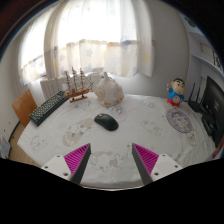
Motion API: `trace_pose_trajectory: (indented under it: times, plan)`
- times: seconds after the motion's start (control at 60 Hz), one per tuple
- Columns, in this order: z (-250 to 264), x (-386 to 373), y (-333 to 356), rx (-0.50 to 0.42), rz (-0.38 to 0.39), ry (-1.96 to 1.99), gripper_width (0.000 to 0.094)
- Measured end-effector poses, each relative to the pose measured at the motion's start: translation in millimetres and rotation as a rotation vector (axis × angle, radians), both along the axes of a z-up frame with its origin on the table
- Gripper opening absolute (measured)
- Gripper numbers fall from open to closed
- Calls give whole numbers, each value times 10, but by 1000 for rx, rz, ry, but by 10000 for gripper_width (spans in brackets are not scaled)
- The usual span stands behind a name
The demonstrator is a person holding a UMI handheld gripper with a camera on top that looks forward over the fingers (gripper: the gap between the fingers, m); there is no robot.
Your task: Arrange mouse
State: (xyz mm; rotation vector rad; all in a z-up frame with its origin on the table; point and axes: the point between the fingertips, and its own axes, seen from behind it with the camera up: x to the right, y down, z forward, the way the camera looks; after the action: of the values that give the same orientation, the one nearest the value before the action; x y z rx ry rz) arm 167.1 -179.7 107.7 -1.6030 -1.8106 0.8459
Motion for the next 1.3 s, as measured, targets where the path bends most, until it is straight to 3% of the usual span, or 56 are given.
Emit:
trace_pose_trajectory:
  times: [0.2, 0.8, 1.067, 1.117, 1.25, 1.3]
  plan:
    - [-401, -379, -121, 60, -24, 62, 853]
    - [-1111, -2206, -235, 38, 42, 93, 855]
    - [-1203, -2708, -93, 8, 23, 50, 845]
    - [-1209, -2738, -102, -4, 24, 44, 805]
    - [-1219, -2749, -209, -15, 46, 46, 510]
    - [-1207, -2750, -202, 1, 43, 49, 489]
